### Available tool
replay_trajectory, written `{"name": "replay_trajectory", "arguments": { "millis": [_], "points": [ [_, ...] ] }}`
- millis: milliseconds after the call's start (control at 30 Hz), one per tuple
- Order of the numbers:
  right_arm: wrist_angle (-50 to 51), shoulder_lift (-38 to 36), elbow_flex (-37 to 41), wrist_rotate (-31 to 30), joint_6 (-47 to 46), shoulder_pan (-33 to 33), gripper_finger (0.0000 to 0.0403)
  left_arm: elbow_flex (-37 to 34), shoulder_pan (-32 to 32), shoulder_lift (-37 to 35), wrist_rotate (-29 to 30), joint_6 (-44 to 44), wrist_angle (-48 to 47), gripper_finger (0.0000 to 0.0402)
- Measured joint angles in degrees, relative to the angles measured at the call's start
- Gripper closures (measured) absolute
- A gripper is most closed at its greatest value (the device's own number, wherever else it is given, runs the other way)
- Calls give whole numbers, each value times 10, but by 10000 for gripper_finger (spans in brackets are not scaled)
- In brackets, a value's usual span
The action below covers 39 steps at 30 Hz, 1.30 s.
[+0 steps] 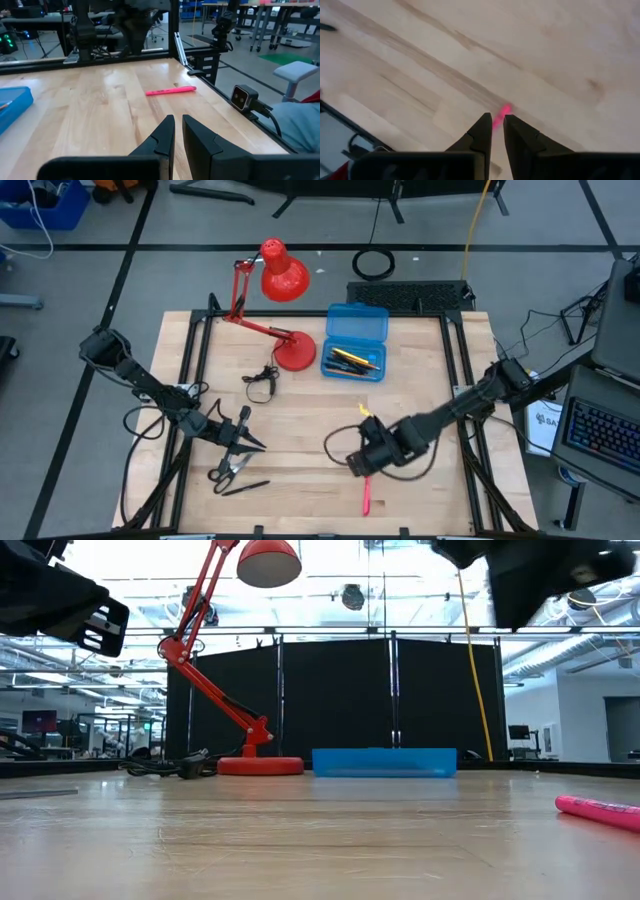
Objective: Pick & place school supplies into a supply box
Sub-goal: Put the pink pen into the blue supply box
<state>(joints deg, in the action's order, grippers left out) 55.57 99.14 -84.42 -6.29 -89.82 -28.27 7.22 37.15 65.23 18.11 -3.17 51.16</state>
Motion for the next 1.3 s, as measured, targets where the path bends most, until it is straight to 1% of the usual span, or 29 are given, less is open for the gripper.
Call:
{"name": "replay_trajectory", "arguments": {
  "millis": [100,233,400,533,633,800,967,1100,1200,1300],
  "points": [
    [-1,11,0,-1,-36,-25,344,0,0,0,0,-10,0,360],
    [-24,43,0,3,-73,-51,297,0,0,0,0,-31,0,360],
    [-77,78,0,5,-111,-74,235,0,0,0,0,-35,0,360],
    [-85,87,0,7,-138,-83,205,0,0,0,0,-34,0,360],
    [-83,96,0,19,-146,-86,198,0,0,0,0,-34,0,360],
    [-84,103,1,20,-152,-86,201,0,0,0,0,-32,0,360],
    [-122,102,27,20,-161,-89,203,0,0,0,0,-32,-1,360],
    [-191,103,66,21,-175,-93,203,0,0,0,0,-32,-3,360],
    [-223,103,83,21,-176,-94,203,0,0,0,5,-33,-4,360],
    [-228,102,92,32,-182,-94,203,0,0,0,5,-33,-4,360]
  ]
}}
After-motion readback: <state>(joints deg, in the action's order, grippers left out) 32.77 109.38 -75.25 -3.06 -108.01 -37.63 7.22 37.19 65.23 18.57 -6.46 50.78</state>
